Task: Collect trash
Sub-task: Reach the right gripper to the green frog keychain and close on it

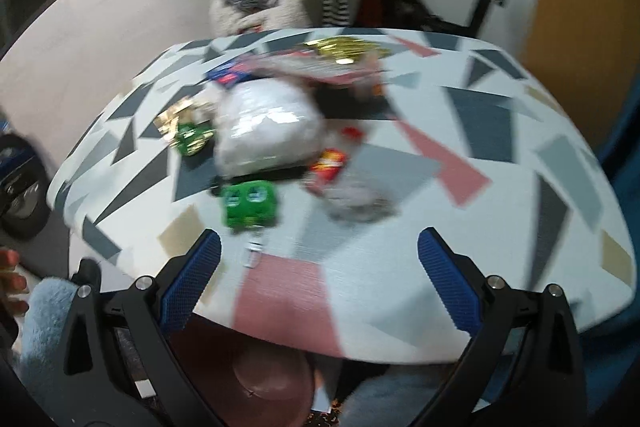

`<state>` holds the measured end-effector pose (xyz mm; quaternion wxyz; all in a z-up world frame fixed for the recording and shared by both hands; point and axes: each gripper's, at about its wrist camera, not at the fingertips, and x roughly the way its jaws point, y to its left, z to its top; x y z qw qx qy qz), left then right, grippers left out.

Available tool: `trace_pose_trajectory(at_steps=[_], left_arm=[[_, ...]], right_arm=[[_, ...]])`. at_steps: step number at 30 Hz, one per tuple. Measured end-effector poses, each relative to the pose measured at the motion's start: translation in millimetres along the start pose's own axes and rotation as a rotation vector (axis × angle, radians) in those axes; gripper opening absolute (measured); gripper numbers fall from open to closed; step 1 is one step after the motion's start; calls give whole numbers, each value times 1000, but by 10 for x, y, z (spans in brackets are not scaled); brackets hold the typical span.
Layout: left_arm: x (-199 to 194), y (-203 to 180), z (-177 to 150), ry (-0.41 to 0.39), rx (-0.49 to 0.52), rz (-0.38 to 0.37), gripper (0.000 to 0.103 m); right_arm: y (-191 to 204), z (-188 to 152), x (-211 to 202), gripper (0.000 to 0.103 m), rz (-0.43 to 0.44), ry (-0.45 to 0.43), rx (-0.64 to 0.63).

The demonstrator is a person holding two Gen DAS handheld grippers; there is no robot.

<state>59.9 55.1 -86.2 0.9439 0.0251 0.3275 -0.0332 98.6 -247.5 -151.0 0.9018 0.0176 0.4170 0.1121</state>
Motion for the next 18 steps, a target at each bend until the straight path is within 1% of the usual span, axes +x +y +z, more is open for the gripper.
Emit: trace_pose_trajectory(at_steps=[1,2,4,6,8,10,12,14,16,17,18], left_arm=[[35,15,0,9,-5,-6,98],[62,39,-10,19,-16,-32,98],[118,62,-14,37,-36,-56,98],[168,83,-31,49,-48,-52,98],[207,81,-41,58,-51,-46,98],[243,86,-50,67,-54,-45,98],[271,95,-59,74,-62,-49,98],[310,114,-65,93,-85,-62,98],[354,140,-73,113,-112,-80,98],[371,149,-78,119,-122,-81,98],[384,156,-84,122,-130,-72,98]], right_arm=[[80,18,86,88,18,8,-22],[130,31,144,80,23,16,-34],[243,71,299,74,42,29,-54],[299,109,418,65,70,38,-57],[353,145,544,63,95,52,-54],[397,151,640,61,90,67,-59],[418,149,731,61,76,87,-60],[445,131,811,61,43,102,-78],[483,109,823,61,32,86,-108],[494,101,824,56,36,83,-113],[501,91,809,46,38,75,-120]])
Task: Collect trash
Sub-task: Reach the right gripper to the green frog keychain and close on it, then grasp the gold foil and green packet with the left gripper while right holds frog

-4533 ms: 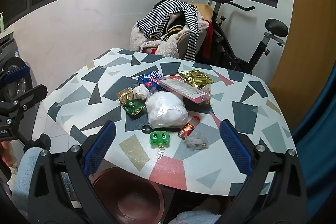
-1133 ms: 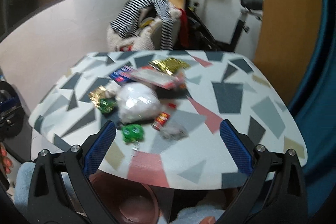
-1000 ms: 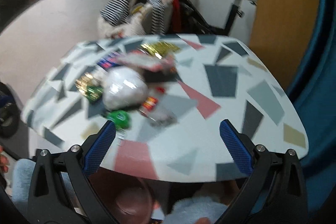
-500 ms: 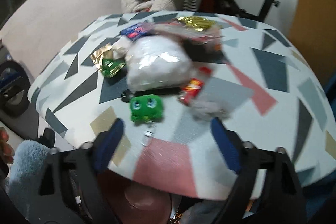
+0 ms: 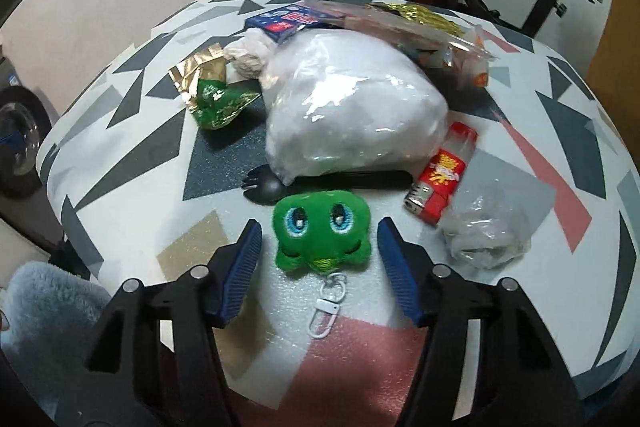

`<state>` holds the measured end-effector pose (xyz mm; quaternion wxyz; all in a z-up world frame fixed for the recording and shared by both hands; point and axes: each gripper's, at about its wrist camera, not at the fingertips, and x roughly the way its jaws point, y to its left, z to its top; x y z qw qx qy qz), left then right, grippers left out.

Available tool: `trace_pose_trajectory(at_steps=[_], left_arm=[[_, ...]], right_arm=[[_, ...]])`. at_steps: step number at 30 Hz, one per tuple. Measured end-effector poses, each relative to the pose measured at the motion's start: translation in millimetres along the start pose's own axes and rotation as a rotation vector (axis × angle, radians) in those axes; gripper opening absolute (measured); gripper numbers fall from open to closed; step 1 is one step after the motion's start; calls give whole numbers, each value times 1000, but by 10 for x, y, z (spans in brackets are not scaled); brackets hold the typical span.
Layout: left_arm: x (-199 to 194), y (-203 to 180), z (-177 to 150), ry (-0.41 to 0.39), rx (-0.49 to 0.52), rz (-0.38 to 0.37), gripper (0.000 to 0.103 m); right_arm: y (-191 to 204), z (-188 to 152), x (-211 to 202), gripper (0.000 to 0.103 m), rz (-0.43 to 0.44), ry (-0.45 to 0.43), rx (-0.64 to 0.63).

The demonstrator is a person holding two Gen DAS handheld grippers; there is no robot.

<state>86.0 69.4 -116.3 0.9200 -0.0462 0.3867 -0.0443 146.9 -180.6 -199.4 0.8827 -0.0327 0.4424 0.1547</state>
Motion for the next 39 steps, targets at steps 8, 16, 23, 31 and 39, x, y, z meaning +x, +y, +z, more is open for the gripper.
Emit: trace_pose_trajectory(at_steps=[8,16,23,31,39], left_arm=[[86,-51,-11,25,-11,16,98],[245,-240,-28,84,10,-41,89],[349,-292,-20,118,-20,-86,83],[588,-224,166,121,-98,-152,64],[1245,2,565,198,-239,-188,56]], right_arm=[[-77,-101,-223,44,56,-70,27],[-226,-152,-366,44,48,-107,72],[-300,-160,-470,44,50,-139,86],[-371,-175,-497,44,58,-150,99],[-430,-191,-514,44,57,-153,119]])
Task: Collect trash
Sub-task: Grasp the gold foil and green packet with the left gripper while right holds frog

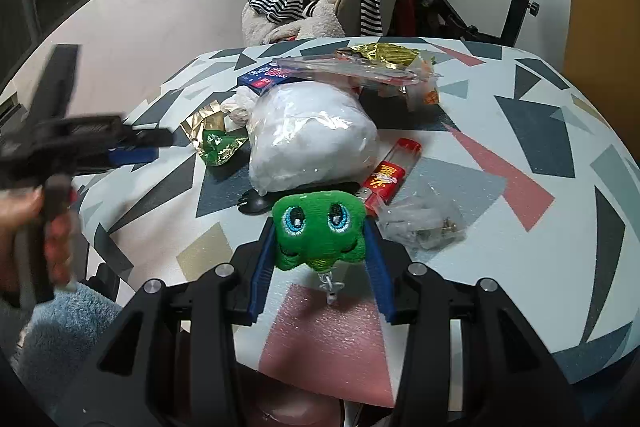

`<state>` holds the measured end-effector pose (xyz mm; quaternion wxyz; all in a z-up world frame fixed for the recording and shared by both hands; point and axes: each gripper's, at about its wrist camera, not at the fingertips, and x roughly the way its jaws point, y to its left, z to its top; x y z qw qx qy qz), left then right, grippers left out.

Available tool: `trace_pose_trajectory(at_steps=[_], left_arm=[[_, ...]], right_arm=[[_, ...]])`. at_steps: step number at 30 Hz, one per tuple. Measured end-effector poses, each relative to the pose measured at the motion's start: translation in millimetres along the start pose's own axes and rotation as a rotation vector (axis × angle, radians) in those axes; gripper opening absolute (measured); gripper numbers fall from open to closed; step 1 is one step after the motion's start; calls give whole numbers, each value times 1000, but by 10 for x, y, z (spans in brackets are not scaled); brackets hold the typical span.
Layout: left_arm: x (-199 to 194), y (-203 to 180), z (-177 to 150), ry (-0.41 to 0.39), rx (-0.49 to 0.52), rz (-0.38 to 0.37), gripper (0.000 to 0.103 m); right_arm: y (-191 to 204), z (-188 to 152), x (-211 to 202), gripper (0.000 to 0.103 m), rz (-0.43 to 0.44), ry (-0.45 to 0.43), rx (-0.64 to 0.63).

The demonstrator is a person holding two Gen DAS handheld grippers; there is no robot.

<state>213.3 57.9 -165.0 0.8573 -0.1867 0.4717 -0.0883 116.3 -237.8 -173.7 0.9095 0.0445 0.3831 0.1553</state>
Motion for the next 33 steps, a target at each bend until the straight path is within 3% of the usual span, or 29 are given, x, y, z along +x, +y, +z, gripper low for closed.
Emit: trace_pose_trajectory(at_steps=[8,11,12,13,17,25,33], left_arm=[[343,23,248,12,-63,29,61],[403,37,311,3,-99,5,60],[419,26,324,5,-96,0,51],[439,16,330,16,-85,-4,29],[373,-31,294,7,-27,10,24],[-165,-112,10,-43,93,-35,23],[-734,-299,-694,-72,257,-62,23]], right_arm=[[-31,-11,14,44,-3,9,7],[-14,-25,24,44,-2,11,0],[-7,-33,27,44,-3,11,-3],[1,-37,31,44,-3,11,-3],[29,-53,25,44,-2,16,-6],[148,-60,-90,44,17,7,-35],[353,-216,-279,44,42,2,-68]])
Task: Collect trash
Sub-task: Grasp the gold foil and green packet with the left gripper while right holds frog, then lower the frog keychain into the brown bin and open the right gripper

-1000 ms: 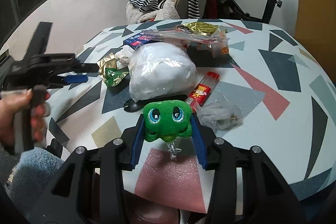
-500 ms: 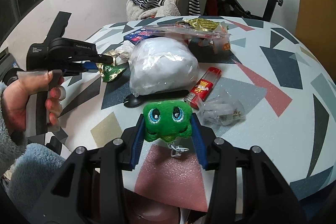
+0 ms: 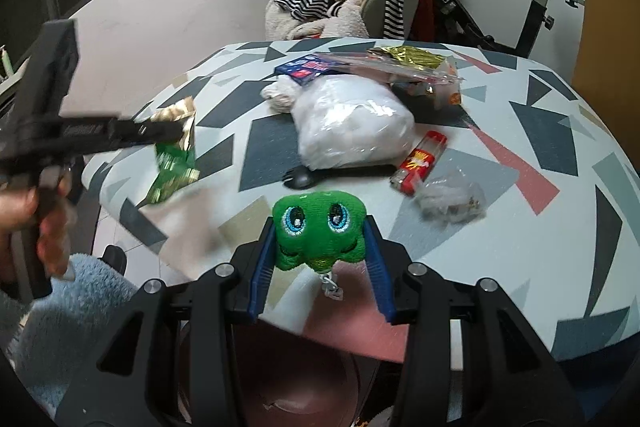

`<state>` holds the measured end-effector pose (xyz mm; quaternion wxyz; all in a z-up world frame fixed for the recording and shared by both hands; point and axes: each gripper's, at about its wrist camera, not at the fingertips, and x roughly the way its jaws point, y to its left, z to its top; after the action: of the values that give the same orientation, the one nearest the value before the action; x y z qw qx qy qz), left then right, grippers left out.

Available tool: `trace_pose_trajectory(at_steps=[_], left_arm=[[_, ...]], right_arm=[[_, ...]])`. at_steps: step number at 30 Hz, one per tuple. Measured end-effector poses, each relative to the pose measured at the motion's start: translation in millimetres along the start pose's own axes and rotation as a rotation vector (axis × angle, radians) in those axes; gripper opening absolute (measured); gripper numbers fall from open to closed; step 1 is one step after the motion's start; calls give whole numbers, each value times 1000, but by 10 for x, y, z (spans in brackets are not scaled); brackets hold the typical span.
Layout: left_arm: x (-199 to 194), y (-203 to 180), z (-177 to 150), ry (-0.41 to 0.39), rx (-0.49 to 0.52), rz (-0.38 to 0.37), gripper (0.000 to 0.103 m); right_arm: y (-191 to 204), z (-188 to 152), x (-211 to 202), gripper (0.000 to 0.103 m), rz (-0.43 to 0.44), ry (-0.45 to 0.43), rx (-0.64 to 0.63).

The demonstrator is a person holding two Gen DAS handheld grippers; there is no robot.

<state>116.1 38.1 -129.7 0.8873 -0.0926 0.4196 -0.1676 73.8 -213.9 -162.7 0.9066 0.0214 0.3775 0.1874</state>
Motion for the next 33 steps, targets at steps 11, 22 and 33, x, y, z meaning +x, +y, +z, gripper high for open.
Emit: trace_pose_trajectory(at_steps=[11,22,33], left_arm=[[-528,-243,-850,-41,94,-23,23],[-482,-296,-1355,-11,129,-16,23],[-277,-192,-1470,37,110,-1,23]], right_arm=[[295,-351,-196,44,57,-1,-37],[440,-773,-37,44,101,94,-65],[482,-1161,703,44,72,364,-51]])
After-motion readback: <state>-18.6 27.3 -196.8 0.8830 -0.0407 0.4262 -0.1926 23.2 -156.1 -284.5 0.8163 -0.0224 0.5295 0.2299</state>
